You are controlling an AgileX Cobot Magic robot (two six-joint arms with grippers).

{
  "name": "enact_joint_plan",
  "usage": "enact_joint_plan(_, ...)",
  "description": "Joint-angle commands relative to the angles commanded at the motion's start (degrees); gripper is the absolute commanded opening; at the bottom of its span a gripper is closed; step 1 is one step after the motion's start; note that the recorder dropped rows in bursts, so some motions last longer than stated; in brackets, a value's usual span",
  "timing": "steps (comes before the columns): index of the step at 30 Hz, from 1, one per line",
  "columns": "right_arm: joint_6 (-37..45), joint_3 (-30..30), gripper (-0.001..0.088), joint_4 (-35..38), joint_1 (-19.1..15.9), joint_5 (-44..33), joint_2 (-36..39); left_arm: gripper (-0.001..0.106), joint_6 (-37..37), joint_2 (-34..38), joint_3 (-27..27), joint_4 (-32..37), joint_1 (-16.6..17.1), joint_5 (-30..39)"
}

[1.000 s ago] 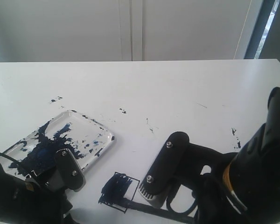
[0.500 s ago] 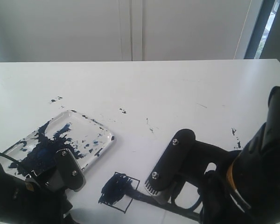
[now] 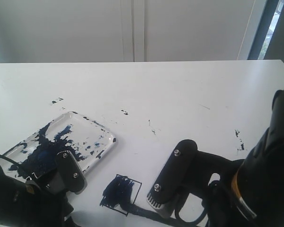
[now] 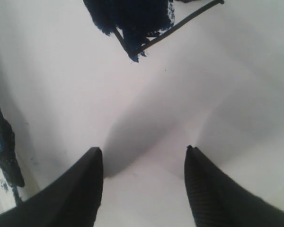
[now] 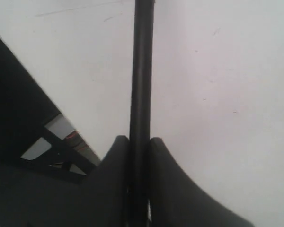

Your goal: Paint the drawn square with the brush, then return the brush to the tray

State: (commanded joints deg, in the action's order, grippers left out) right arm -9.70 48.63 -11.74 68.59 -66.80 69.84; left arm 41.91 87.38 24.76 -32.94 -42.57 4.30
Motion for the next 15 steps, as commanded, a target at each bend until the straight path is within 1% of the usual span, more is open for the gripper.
enact_joint_plan(3, -1.5, 0.0, 0.0, -3.33, 0.0, -0.13, 0.0, 0.058, 0.0, 0.0, 0.0, 0.0, 0.0, 0.0)
enact_joint_plan(7, -1.5, 0.0, 0.0, -3.51, 0.0, 0.02, 0.0, 0.058, 0.0, 0.0, 0.0, 0.0, 0.0, 0.0)
enact_joint_plan(10, -1.5, 0.0, 0.0, -3.11, 0.0, 0.02, 0.0, 0.058, 0.0, 0.0, 0.0, 0.0, 0.0, 0.0)
enact_joint_plan(15, -0.56, 0.0, 0.0, 0.96, 0.0, 0.58, 0.0, 0.058, 0.0, 0.0, 0.0, 0.0, 0.0, 0.0)
